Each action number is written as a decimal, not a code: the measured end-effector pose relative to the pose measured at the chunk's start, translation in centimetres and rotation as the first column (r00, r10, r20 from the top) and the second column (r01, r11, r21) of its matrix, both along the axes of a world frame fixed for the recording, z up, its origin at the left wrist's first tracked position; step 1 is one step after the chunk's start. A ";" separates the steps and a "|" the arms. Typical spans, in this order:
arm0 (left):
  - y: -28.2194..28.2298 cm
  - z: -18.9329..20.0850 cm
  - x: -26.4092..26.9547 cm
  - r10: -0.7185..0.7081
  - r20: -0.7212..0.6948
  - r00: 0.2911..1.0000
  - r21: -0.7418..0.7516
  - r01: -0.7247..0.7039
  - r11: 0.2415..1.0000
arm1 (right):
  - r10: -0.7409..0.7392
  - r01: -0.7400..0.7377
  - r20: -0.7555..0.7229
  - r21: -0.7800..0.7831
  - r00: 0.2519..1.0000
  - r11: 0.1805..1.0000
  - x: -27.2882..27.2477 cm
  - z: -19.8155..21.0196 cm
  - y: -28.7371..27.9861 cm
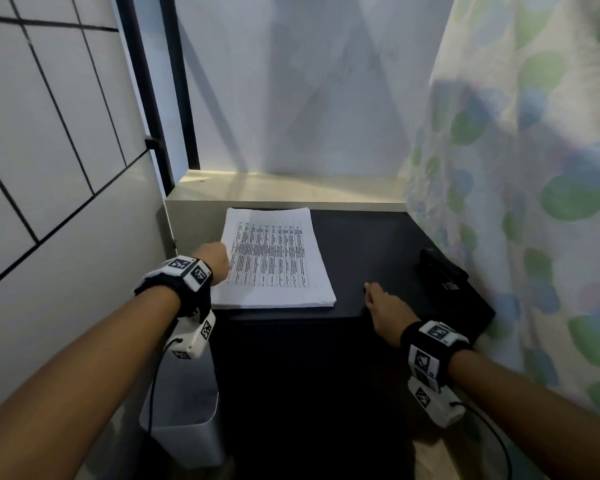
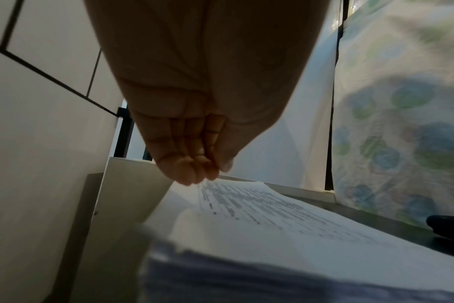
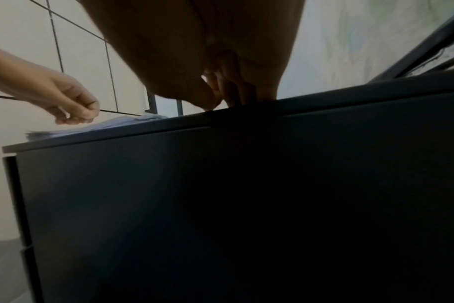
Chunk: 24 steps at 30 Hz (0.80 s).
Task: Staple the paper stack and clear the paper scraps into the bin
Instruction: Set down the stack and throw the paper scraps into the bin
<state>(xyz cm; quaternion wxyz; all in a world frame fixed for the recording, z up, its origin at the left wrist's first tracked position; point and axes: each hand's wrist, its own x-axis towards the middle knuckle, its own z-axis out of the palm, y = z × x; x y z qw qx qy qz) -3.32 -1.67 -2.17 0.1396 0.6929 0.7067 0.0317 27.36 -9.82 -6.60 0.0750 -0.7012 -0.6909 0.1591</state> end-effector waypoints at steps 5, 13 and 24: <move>0.5 -1.3 -1.5 0.040 0.003 0.999 -0.008 -0.040 0.999 | 0.032 -0.011 -0.216 0.097 0.976 0.995 0.8 0.2 1.0; 0.3 -2.0 -3.7 0.061 -0.016 0.998 -0.018 -0.061 0.998 | -0.043 0.102 -0.663 0.051 0.747 0.993 -3.0 3.4 4.9; -2.9 -6.0 -10.8 0.201 0.057 0.978 -0.129 -0.193 0.973 | 0.263 -0.385 -0.705 -0.015 0.658 0.923 -24.5 3.6 5.9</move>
